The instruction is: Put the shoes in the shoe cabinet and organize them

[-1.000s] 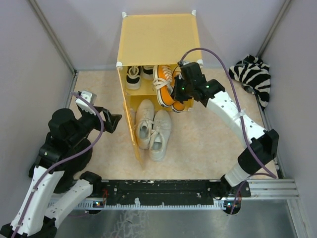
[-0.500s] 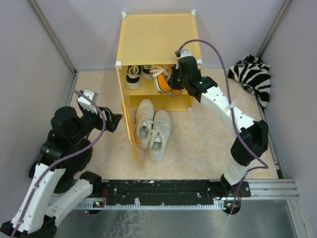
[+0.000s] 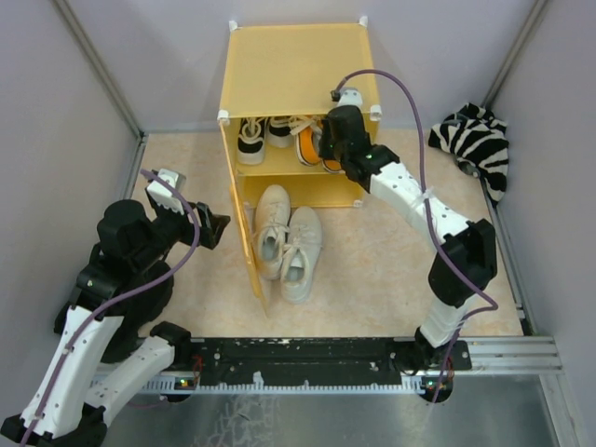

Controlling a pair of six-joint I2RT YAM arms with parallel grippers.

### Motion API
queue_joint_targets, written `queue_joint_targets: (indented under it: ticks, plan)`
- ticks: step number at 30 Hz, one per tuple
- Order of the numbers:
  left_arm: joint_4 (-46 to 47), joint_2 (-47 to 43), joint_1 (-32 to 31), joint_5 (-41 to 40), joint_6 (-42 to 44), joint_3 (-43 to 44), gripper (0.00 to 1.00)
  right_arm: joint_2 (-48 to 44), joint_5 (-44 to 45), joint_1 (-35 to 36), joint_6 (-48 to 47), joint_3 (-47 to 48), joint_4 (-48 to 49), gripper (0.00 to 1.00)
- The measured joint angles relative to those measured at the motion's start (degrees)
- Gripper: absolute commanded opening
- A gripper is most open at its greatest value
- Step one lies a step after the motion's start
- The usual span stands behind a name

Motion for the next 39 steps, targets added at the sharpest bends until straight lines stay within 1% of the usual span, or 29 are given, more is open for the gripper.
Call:
queue_joint_targets:
  ticks: [2, 6, 13, 16, 20, 22, 23, 25, 26, 27, 30, 32, 39]
  plan:
    - [-0.24, 0.0, 0.0, -0.04, 0.0, 0.02, 0.99, 0.0, 1.03, 0.17, 0.24, -0.11, 0.55, 0.34]
    - [-0.24, 0.0, 0.0, 0.02, -0.02, 0.02, 0.99, -0.63, 2.93, 0.57, 0.61, -2.54, 2.12, 0.43]
    - [-0.24, 0.02, 0.0, 0.26, -0.26, 0.04, 0.99, -2.58, 2.91, 0.83, 0.48, -5.81, 2.93, 0.45]
    - [-0.22, 0.02, 0.0, 0.24, -0.26, 0.04, 0.99, -3.96, 0.96, 1.07, 0.46, -7.52, 3.61, 0.46]
    - [-0.22, 0.02, 0.0, 0.22, -0.26, 0.04, 0.99, -5.79, 0.85, 1.75, 0.11, -9.25, 4.11, 0.5]
    - [-0.24, 0.02, 0.0, 0.2, -0.26, 0.04, 0.99, -7.43, 2.23, 2.54, -0.39, -10.03, 4.13, 0.54]
    - [-0.24, 0.02, 0.0, 0.22, -0.26, 0.04, 0.99, -8.63, 3.08, 3.23, -0.61, -10.58, 4.07, 0.59]
    - [-0.22, 0.07, 0.0, 0.22, -0.26, 0.04, 0.99, -11.5, 4.31, 4.42, -1.29, -12.09, 4.24, 0.65]
    - [-0.22, 0.13, 0.0, 0.22, -0.26, 0.04, 0.99, -12.85, 4.81, 4.79, -1.49, -12.96, 4.33, 0.7]
    - [-0.22, 0.22, 0.0, 0.22, -0.26, 0.04, 0.99, -14.69, 5.2, 5.18, -1.9, -14.47, 4.72, 0.71]
    - [-0.2, 0.48, 0.0, 0.22, -0.24, 0.02, 0.99, -19.12, 7.13, 5.55, -2.86, -19.32, 5.53, 0.72]
    - [-0.2, 0.68, 0.0, 0.2, -0.24, 0.02, 0.99, -20.5, 8.26, 5.51, -3.3, -21.73, 5.4, 0.72]
    - [-0.15, 1.31, 0.0, 0.04, -0.24, -0.04, 0.99, -20.92, 8.83, 5.4, -5.66, -29.49, 6.91, 0.72]
